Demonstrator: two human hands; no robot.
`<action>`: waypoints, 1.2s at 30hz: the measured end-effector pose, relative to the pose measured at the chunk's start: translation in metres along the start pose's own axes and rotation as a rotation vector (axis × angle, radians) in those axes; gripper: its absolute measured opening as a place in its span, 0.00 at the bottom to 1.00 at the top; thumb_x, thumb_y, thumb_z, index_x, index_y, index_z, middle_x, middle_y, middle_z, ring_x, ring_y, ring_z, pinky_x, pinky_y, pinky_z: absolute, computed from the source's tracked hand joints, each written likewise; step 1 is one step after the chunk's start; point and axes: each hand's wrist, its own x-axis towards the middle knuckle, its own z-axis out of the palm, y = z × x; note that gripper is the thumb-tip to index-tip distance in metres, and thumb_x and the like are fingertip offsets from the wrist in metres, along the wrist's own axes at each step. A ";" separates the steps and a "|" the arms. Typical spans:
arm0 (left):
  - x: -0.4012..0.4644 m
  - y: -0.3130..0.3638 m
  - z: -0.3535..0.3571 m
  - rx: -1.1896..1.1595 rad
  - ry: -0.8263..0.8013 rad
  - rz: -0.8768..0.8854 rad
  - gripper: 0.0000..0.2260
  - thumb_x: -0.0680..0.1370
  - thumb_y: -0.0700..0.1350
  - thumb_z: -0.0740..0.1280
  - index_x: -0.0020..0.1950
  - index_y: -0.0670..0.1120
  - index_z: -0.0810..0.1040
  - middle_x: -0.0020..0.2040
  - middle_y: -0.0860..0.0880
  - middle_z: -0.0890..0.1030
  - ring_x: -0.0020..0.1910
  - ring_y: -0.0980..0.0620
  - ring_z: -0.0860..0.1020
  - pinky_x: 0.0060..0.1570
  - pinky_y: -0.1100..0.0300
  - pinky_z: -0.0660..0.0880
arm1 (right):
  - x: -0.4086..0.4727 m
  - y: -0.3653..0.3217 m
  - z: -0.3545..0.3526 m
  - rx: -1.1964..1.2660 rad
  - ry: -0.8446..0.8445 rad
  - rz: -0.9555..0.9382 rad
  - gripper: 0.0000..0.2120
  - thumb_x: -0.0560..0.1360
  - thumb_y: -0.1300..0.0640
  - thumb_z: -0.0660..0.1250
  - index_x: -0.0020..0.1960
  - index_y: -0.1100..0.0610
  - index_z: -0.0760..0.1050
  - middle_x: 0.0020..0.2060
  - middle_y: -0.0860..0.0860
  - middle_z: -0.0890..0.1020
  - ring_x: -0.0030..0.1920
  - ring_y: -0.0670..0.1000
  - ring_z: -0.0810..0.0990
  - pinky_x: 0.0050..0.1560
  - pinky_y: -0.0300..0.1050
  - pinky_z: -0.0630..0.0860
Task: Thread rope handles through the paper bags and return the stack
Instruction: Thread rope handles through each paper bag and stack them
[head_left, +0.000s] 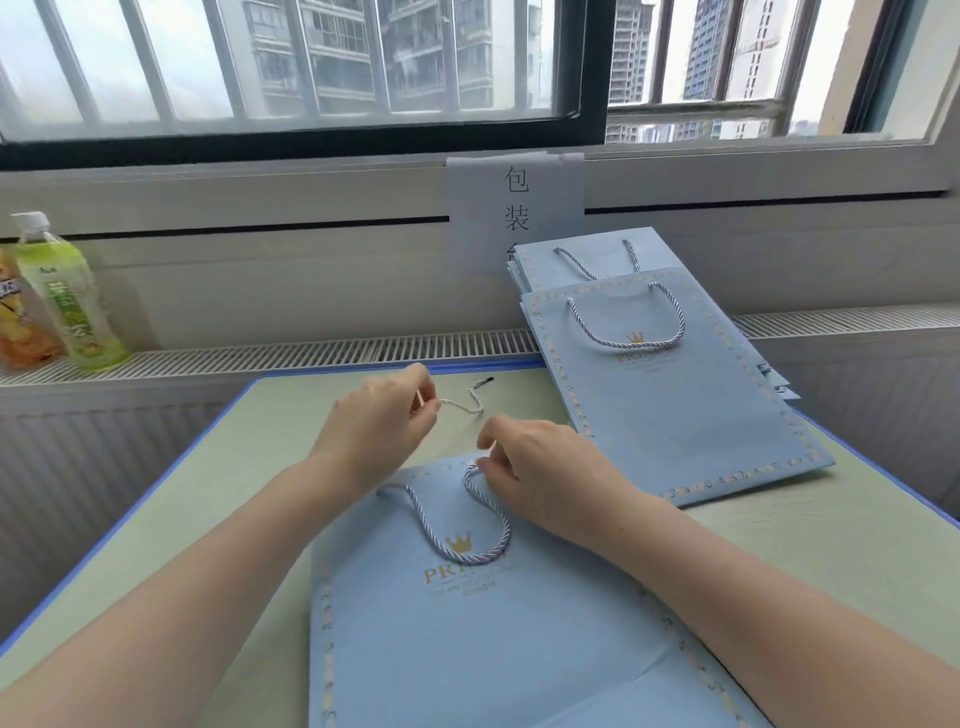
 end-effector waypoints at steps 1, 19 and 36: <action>-0.004 0.005 -0.001 -0.036 0.014 0.019 0.06 0.79 0.49 0.62 0.49 0.48 0.74 0.35 0.56 0.74 0.40 0.48 0.75 0.42 0.55 0.71 | 0.000 -0.001 0.001 0.010 -0.006 0.020 0.12 0.78 0.50 0.58 0.60 0.53 0.67 0.46 0.47 0.80 0.47 0.54 0.77 0.45 0.49 0.74; -0.028 0.002 0.012 -0.479 0.109 0.065 0.09 0.76 0.46 0.65 0.46 0.44 0.83 0.32 0.55 0.78 0.37 0.55 0.76 0.38 0.61 0.70 | 0.006 0.009 0.004 0.232 0.544 -0.094 0.20 0.77 0.43 0.55 0.39 0.56 0.75 0.34 0.45 0.72 0.32 0.51 0.71 0.30 0.50 0.72; -0.035 0.016 0.006 -0.656 0.032 0.001 0.17 0.76 0.27 0.59 0.42 0.49 0.76 0.38 0.49 0.82 0.29 0.57 0.78 0.31 0.70 0.69 | 0.004 0.001 -0.003 0.370 0.507 -0.100 0.16 0.78 0.45 0.54 0.53 0.56 0.72 0.30 0.42 0.70 0.32 0.44 0.69 0.35 0.42 0.69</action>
